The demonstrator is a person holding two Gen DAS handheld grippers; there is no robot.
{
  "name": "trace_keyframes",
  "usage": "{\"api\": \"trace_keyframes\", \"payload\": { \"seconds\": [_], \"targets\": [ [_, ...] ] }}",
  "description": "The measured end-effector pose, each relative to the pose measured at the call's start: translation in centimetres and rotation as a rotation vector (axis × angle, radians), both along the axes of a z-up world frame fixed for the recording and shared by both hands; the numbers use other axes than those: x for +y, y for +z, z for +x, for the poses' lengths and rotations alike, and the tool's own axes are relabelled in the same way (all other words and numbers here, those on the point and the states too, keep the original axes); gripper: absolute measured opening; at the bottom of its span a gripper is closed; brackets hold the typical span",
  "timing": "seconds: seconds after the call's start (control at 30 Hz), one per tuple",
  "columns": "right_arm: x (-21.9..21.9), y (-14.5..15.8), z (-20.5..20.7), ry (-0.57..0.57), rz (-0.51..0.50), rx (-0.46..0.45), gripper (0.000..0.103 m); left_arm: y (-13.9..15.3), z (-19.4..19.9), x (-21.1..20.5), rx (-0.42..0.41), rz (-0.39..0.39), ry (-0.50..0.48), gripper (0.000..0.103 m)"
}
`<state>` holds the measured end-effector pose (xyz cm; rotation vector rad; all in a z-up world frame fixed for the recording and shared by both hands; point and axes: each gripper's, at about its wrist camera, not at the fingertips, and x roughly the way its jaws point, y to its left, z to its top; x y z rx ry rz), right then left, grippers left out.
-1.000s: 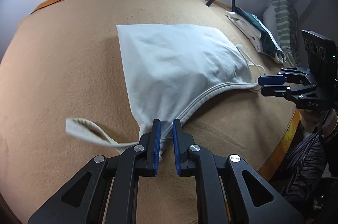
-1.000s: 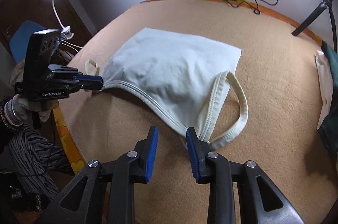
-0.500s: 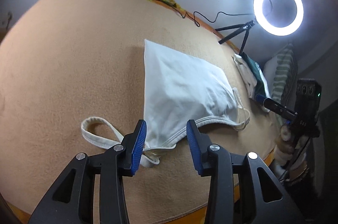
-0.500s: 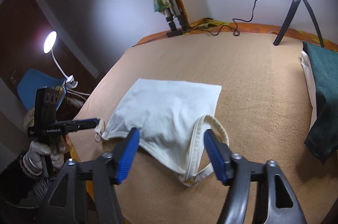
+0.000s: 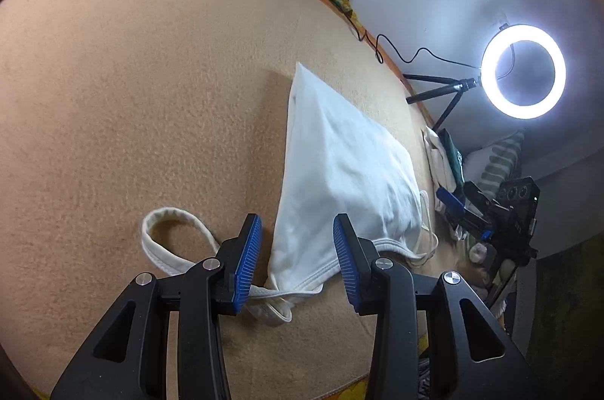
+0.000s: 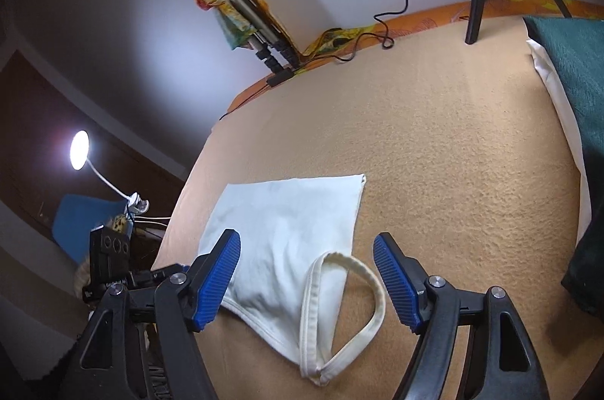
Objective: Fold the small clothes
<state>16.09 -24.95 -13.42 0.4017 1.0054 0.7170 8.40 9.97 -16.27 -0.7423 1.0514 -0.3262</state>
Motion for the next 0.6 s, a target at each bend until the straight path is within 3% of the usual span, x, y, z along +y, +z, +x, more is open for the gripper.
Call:
{"api": "trace_keyframes", "payload": {
  "seconds": [0.17,0.33,0.6],
  "targets": [
    [0.4,-0.8,1.1,0.027,0.0,0.033,0.075,-0.6,0.0,-0.5,0.011,-0.01,-0.009,0.038],
    [0.7,-2.4,2.6,0.033,0.009,0.093,0.07,-1.0,0.1,-0.4,0.022,-0.084,0.002,0.038],
    [0.9,-4.3,4.2,0.048,0.069,0.162,0.051,-1.1,0.5,-0.7,0.045,-0.118,0.015,0.038]
  ]
}}
